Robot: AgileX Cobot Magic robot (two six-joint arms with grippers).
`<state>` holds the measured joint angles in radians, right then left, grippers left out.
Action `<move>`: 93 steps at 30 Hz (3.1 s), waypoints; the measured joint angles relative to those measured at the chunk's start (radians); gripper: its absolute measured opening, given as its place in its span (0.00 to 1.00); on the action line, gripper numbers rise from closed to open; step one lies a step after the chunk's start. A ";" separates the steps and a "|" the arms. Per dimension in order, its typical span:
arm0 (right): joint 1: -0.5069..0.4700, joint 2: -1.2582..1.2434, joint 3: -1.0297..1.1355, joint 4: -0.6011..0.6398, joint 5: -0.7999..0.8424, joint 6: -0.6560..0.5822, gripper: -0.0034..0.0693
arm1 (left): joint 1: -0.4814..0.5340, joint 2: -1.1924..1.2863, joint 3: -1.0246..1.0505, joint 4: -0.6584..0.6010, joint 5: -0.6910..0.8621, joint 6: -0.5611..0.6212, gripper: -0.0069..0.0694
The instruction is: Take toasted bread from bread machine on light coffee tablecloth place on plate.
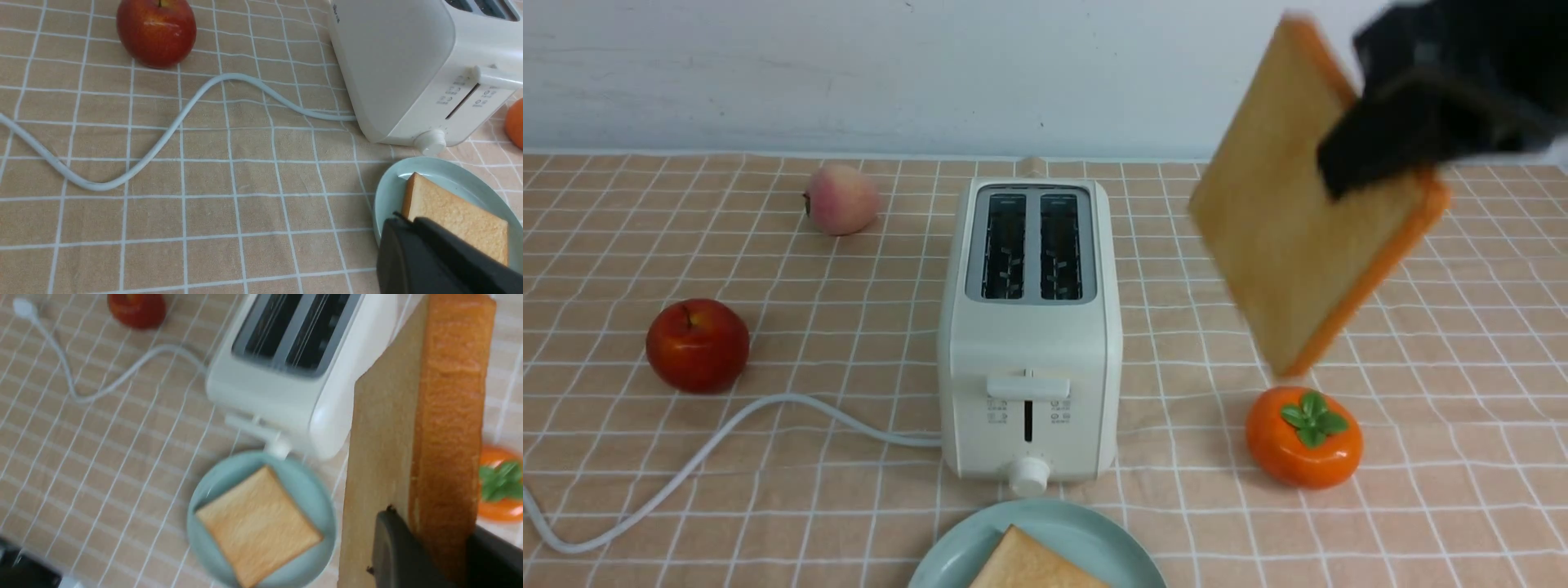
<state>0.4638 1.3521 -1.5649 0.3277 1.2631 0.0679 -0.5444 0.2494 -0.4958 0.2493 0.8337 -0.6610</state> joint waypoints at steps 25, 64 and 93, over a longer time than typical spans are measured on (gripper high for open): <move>0.009 0.376 0.612 0.950 -0.413 -0.702 0.28 | 0.000 0.000 0.000 0.070 -0.014 0.000 0.07; -0.684 -0.723 0.775 0.508 -0.415 -0.713 0.04 | 0.000 0.002 0.000 0.129 -0.418 -0.001 0.07; -0.596 -0.925 1.141 0.813 -0.945 -1.124 0.05 | 0.000 0.323 0.004 -0.013 -0.713 -0.003 0.07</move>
<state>-0.1321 0.4271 -0.4237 1.1407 0.3177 -1.0556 -0.5444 0.5722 -0.4921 0.2364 0.1211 -0.6644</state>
